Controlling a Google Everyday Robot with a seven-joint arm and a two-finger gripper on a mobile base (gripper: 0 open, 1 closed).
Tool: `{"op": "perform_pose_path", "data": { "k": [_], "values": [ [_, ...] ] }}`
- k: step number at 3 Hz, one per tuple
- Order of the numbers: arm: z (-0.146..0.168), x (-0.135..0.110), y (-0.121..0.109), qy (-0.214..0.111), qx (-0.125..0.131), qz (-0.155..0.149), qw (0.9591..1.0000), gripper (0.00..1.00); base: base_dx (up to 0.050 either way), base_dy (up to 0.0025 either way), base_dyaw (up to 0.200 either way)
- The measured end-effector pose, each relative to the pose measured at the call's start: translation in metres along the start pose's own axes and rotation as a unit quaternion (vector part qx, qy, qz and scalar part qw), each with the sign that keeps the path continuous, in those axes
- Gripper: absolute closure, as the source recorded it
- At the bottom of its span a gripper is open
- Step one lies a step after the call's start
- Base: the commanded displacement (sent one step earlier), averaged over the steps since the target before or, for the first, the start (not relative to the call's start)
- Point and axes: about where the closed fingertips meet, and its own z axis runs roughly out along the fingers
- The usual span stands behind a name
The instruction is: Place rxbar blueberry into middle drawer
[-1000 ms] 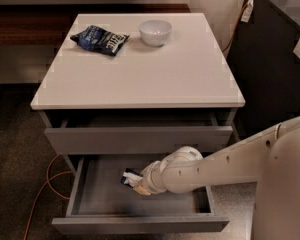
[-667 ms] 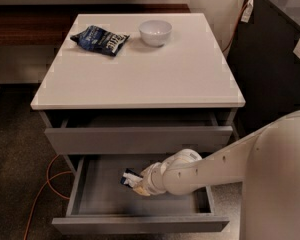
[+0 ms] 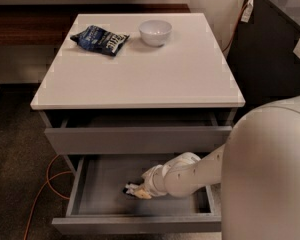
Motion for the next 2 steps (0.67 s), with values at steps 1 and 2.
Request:
{"op": "perform_pose_path", "data": {
  "k": [1, 2],
  "values": [
    [0.0015, 0.0002, 0.0002, -0.001, 0.000, 0.000, 1.0000, 0.00, 0.000, 0.00000, 0.000],
    [0.0015, 0.0002, 0.0002, -0.001, 0.000, 0.000, 1.0000, 0.00, 0.000, 0.00000, 0.000]
  ]
}}
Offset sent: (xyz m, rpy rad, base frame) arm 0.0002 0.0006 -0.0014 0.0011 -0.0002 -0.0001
